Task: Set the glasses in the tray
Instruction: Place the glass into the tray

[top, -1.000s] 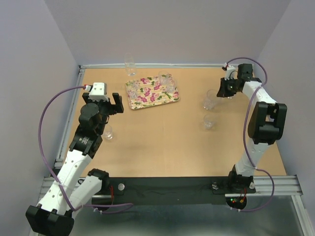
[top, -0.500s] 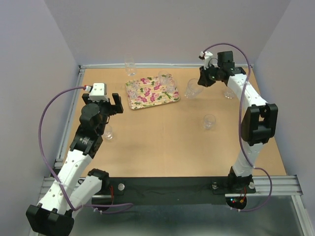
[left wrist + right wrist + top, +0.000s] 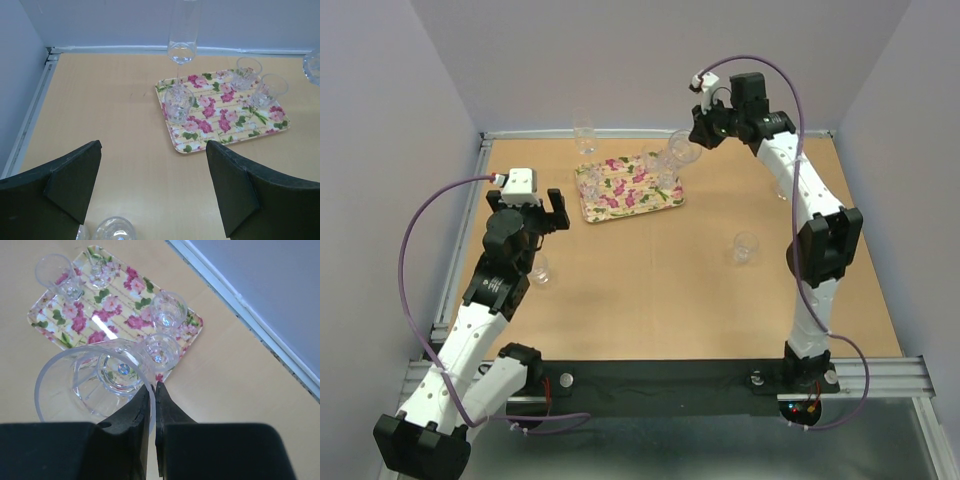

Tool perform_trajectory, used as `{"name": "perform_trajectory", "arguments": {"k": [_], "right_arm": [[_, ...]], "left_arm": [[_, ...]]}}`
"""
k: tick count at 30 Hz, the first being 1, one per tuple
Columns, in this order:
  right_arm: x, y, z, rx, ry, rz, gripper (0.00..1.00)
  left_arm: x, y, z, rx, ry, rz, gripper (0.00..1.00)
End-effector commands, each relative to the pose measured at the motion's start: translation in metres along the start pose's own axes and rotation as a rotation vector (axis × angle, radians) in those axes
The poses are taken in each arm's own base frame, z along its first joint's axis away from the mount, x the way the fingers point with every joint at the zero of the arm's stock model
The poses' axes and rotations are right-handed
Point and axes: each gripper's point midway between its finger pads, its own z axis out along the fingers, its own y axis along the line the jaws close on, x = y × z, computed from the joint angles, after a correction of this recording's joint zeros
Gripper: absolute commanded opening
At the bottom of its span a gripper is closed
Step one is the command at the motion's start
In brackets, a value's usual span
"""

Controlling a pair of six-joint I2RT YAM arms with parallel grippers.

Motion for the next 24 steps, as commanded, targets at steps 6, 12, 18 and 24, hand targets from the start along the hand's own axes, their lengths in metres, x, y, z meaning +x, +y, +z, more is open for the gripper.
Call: {"name": "perform_trajectory", "arguments": {"k": [6,12,18,24], "right_arm": [[-0.056,0.019,0.026,-0.013,-0.108,-0.097,0.0],[-0.058,0.034,0.052,-0.027,-0.107,-0.117,0.0],[-0.062,0.05,0.071,-0.038,-0.115,-0.137,0.0],[-0.06,0.059,0.088,-0.044,-0.113,-0.141,0.01]], "left_arm": [[-0.012,0.008,0.002,-0.038,-0.056,0.002,0.97],[-0.011,0.01,0.002,-0.046,-0.054,0.002,0.97],[-0.013,0.012,0.002,-0.052,-0.06,0.0,0.97],[-0.013,0.013,0.001,-0.058,-0.061,-0.002,0.97]]}}
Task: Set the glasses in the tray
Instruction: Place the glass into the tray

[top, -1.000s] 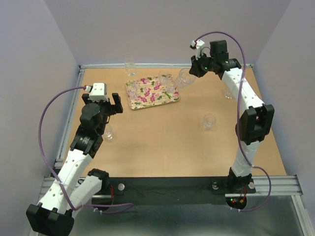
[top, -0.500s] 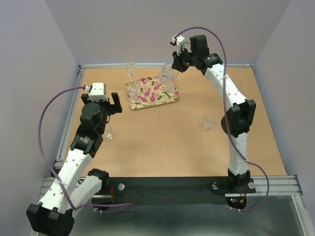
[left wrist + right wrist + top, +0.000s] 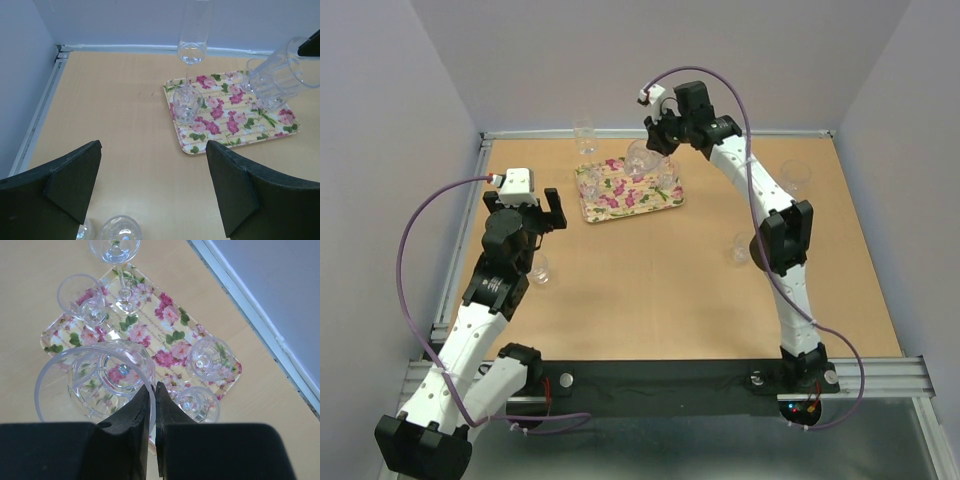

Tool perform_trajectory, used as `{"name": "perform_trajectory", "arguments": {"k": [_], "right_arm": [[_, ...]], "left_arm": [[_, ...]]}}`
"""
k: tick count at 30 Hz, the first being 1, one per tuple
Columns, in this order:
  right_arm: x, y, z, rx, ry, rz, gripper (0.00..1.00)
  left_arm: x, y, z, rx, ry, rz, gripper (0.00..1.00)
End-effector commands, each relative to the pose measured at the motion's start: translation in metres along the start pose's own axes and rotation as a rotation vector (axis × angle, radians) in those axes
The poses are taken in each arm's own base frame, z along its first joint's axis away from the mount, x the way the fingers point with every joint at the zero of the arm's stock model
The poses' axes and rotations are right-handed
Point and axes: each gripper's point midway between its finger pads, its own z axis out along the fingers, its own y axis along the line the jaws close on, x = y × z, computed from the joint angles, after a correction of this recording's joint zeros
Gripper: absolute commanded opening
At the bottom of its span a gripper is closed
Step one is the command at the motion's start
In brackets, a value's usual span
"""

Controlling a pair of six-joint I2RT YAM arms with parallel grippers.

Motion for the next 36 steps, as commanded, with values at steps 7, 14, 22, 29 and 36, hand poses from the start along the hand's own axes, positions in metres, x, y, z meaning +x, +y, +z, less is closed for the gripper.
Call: {"name": "perform_trajectory", "arguments": {"k": [7,14,22,29,36], "right_arm": [[-0.045,0.003,0.008,0.055,-0.12,-0.048,0.0],[-0.044,0.006,0.026,0.092,-0.127,-0.035,0.0],[-0.033,-0.013,0.056,0.221,-0.15,0.066,0.0],[-0.023,-0.025,0.079,0.312,-0.185,0.176,0.0],[-0.013,-0.021,0.094,0.298,-0.187,0.211,0.03]], "left_arm": [[-0.013,0.006,0.001,-0.024,-0.062,-0.007,0.97],[-0.014,0.006,0.0,-0.027,-0.065,-0.006,0.97],[-0.012,0.006,0.002,-0.028,-0.057,-0.004,0.97],[-0.008,0.008,0.004,-0.041,-0.046,-0.001,0.97],[-0.004,0.009,0.007,-0.046,-0.032,0.002,0.97]]}}
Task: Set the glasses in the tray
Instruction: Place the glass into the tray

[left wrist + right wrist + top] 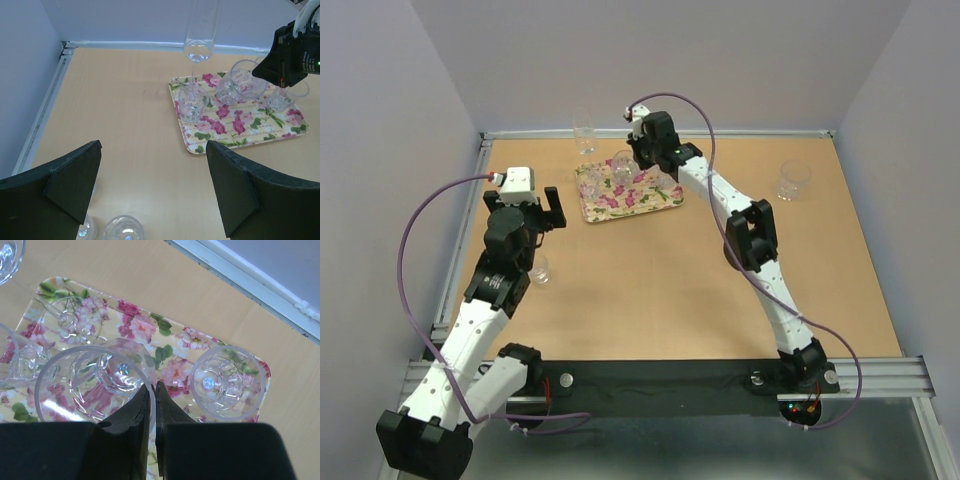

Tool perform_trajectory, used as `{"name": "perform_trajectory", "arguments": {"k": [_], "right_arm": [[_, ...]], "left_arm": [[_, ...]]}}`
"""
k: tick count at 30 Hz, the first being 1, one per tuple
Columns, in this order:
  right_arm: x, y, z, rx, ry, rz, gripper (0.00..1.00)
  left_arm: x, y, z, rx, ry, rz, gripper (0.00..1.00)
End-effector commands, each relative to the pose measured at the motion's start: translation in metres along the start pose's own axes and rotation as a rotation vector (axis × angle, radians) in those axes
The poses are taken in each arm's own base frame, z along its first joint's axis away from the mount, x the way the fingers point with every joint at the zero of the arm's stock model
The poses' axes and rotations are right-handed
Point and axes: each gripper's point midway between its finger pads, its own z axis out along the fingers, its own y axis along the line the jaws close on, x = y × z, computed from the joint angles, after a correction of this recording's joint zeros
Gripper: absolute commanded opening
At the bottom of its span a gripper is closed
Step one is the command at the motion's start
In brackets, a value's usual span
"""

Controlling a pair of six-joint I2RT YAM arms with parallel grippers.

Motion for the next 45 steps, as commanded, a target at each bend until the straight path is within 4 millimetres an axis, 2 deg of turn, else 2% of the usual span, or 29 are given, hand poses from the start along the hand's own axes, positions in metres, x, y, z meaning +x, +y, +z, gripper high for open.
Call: {"name": "perform_trajectory", "arguments": {"k": [1,6,17,21,26,29,33,35,39,40,44,45], "right_arm": [[-0.073,0.002,-0.013,0.015,-0.213,0.033,0.06],[-0.067,0.007,-0.007,0.011,-0.204,0.031,0.13],[-0.061,0.016,-0.001,-0.005,-0.195,0.017,0.15],[-0.06,0.017,0.001,-0.001,-0.198,0.012,0.2],[-0.06,0.018,0.002,-0.002,-0.203,0.008,0.21],[-0.061,0.016,0.003,0.004,-0.207,0.002,0.28],[-0.065,0.014,0.001,0.011,-0.216,-0.002,0.29],[-0.074,0.013,-0.005,0.017,-0.231,-0.009,0.33],[-0.095,0.012,-0.022,0.015,-0.26,-0.039,0.35],[-0.104,0.013,-0.031,0.015,-0.274,-0.049,0.35],[-0.118,0.015,-0.051,-0.003,-0.278,-0.087,0.36],[-0.123,0.019,-0.062,-0.035,-0.277,-0.103,0.36]], "left_arm": [[-0.008,0.004,0.003,-0.018,-0.043,-0.005,0.97],[-0.007,0.003,0.003,-0.017,-0.04,-0.002,0.97],[-0.007,0.003,0.003,-0.013,-0.04,-0.002,0.97],[-0.006,0.003,0.003,-0.013,-0.038,-0.002,0.97],[-0.007,0.003,0.003,-0.014,-0.041,-0.003,0.97],[-0.007,0.003,0.003,-0.014,-0.04,-0.002,0.97],[-0.007,0.003,0.003,-0.014,-0.04,-0.002,0.97],[-0.008,0.004,0.003,-0.017,-0.044,-0.004,0.97],[-0.009,0.004,0.001,-0.018,-0.049,-0.005,0.97],[-0.009,0.005,0.001,-0.023,-0.049,-0.005,0.97],[-0.011,0.006,-0.001,-0.022,-0.056,-0.008,0.97],[-0.013,0.006,-0.001,-0.023,-0.062,-0.01,0.97]]}}
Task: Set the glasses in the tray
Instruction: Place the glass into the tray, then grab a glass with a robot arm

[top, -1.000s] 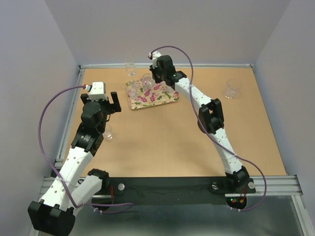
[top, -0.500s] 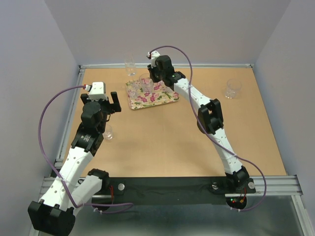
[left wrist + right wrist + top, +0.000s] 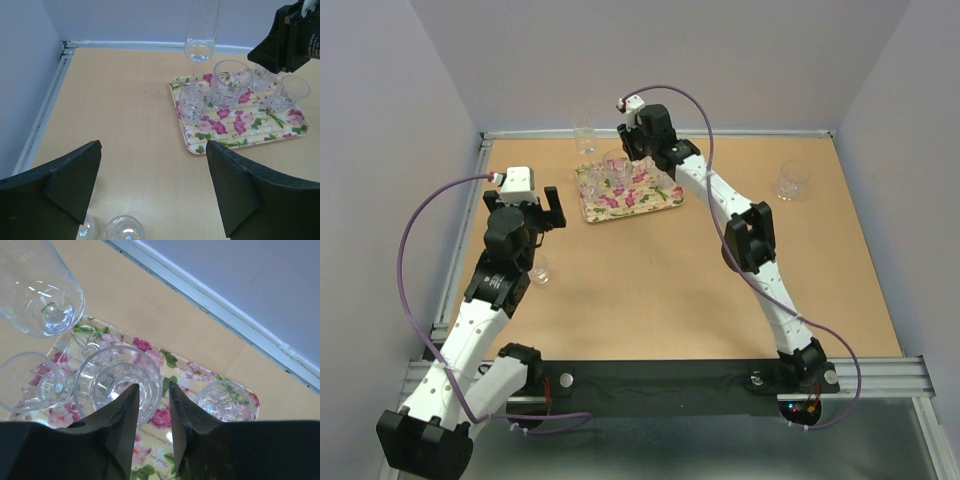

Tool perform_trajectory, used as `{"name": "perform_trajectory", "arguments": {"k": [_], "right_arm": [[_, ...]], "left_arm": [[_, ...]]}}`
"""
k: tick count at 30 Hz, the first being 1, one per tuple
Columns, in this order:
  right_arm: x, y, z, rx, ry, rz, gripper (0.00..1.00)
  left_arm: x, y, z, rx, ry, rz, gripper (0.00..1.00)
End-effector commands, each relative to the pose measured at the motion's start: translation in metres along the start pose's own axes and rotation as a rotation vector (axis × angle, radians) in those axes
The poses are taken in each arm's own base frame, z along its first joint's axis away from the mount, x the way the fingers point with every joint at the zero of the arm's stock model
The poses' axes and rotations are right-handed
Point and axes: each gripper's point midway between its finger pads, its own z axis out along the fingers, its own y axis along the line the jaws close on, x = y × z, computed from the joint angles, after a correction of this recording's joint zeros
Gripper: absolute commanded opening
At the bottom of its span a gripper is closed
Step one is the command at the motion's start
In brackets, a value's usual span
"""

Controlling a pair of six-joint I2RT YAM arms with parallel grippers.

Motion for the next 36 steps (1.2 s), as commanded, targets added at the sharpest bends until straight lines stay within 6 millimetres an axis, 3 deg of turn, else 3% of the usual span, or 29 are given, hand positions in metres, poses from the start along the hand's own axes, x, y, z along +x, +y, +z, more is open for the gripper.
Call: {"name": "perform_trajectory", "arguments": {"k": [1,3,5,6,9,10,11,13,14,17,18,21,22,23,25,26,29,30,32,33,35,36], "right_arm": [[-0.087,0.006,-0.053,-0.05,-0.137,-0.071,0.36],[-0.098,0.009,-0.073,-0.077,-0.135,-0.096,0.37],[-0.089,0.012,-0.08,-0.113,-0.103,-0.109,0.37],[-0.101,0.014,-0.096,-0.133,-0.117,-0.115,0.37],[-0.085,0.014,-0.11,-0.163,-0.067,-0.137,0.38],[-0.096,0.012,-0.128,-0.173,-0.087,-0.157,0.4],[-0.079,0.015,-0.13,-0.192,-0.045,-0.16,0.43],[-0.086,0.016,-0.155,-0.221,-0.06,-0.177,0.46],[-0.066,0.017,-0.156,-0.235,-0.017,-0.173,0.48],[-0.069,0.016,-0.189,-0.244,-0.029,-0.194,0.52],[-0.048,0.016,-0.191,-0.25,0.014,-0.188,0.52],[-0.045,0.009,-0.22,-0.242,0.008,-0.211,0.59],[-0.039,0.01,-0.227,-0.258,0.013,-0.213,0.62],[-0.019,0.007,-0.23,-0.264,0.046,-0.211,0.64],[-0.018,0.006,-0.249,-0.273,0.03,-0.214,0.68],[0.002,0.002,-0.251,-0.281,0.063,-0.202,0.68],[0.005,-0.006,-0.274,-0.307,0.025,-0.177,0.72],[0.01,0.001,-0.283,-0.362,0.004,-0.165,0.73],[0.02,-0.005,-0.293,-0.38,-0.003,-0.145,0.74],[0.036,-0.004,-0.294,-0.393,0.01,-0.133,0.74],[0.038,-0.003,-0.305,-0.413,-0.02,-0.14,0.75],[0.048,-0.001,-0.307,-0.421,-0.006,-0.131,0.75]], "left_arm": [[-0.015,0.006,-0.003,-0.019,-0.069,-0.014,0.97],[-0.018,0.005,-0.007,-0.012,-0.082,-0.016,0.97],[-0.019,0.006,-0.008,-0.013,-0.092,-0.019,0.97],[-0.022,0.006,-0.009,-0.012,-0.099,-0.022,0.97],[-0.021,0.005,-0.009,-0.007,-0.095,-0.02,0.97],[-0.021,0.005,-0.009,-0.008,-0.096,-0.021,0.97],[-0.022,0.006,-0.009,-0.009,-0.099,-0.022,0.97],[-0.022,0.006,-0.01,-0.011,-0.099,-0.022,0.97],[-0.023,0.006,-0.011,-0.007,-0.105,-0.023,0.97],[-0.024,0.007,-0.012,-0.01,-0.107,-0.024,0.97],[-0.024,0.006,-0.012,-0.009,-0.108,-0.024,0.97],[-0.025,0.006,-0.013,-0.005,-0.112,-0.027,0.97],[-0.024,0.006,-0.012,-0.007,-0.109,-0.026,0.97],[-0.024,0.006,-0.012,-0.005,-0.109,-0.029,0.97],[-0.025,0.005,-0.012,-0.003,-0.112,-0.035,0.98],[-0.024,0.005,-0.013,-0.002,-0.11,-0.036,0.98],[-0.023,0.002,-0.011,0.013,-0.108,-0.047,0.99],[-0.022,0.0,-0.01,0.017,-0.102,-0.055,0.99],[-0.022,-0.004,-0.009,0.041,-0.1,-0.065,0.99],[-0.021,-0.007,-0.008,0.05,-0.095,-0.071,0.99],[-0.021,-0.012,-0.007,0.073,-0.086,-0.091,0.99],[-0.018,-0.014,-0.005,0.078,-0.075,-0.099,0.99]]}}
